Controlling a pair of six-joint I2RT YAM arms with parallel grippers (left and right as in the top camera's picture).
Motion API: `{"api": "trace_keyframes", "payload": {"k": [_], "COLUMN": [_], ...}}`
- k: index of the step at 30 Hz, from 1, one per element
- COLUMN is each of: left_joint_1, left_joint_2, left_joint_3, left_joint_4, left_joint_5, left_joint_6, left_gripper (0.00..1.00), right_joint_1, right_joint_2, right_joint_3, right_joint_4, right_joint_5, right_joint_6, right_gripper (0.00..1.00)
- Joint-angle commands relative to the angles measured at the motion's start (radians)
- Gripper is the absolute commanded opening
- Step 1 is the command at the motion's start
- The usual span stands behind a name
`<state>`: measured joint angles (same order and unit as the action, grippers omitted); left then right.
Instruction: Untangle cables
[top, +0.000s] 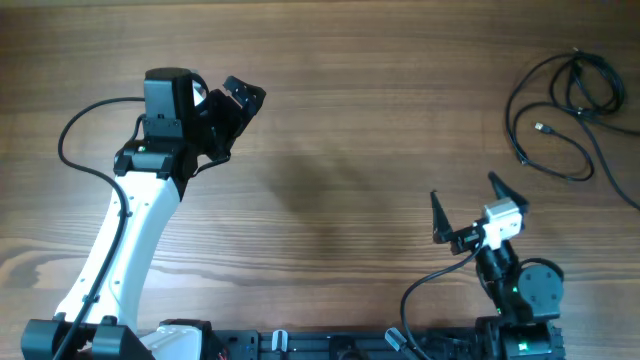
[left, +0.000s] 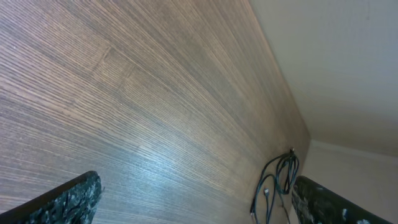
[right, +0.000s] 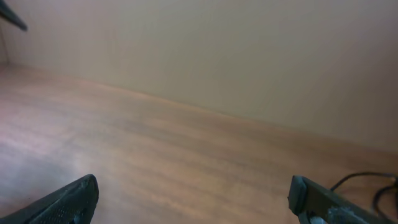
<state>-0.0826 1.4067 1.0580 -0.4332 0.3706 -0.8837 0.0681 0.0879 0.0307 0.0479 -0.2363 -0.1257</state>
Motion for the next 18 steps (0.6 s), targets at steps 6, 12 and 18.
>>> {"api": "trace_keyframes", "payload": {"k": [6,12,18], "left_joint_1": [-0.002,-0.002,-0.002], "left_joint_2": [-0.013,-0.013,-0.013], "left_joint_3": [0.009,0.009,0.009], "left_joint_4": [0.002,0.002,0.002], "left_joint_5": [-0.006,-0.006,-0.006], "left_joint_6": [0.020,0.020,0.021], "left_gripper": [1.00,1.00,1.00], "right_joint_1": [-0.004,-0.004,-0.004], "right_joint_2": [-0.083,-0.083,-0.083], "right_joint_3": [-0.026,-0.026,-0.026], "right_joint_4": [-0.026,-0.026,-0.026], "right_joint_5": [-0.042,-0.042,-0.042], "right_joint_6": [0.021,0.021,0.021], "right_gripper": [1.00,1.00,1.00]}}
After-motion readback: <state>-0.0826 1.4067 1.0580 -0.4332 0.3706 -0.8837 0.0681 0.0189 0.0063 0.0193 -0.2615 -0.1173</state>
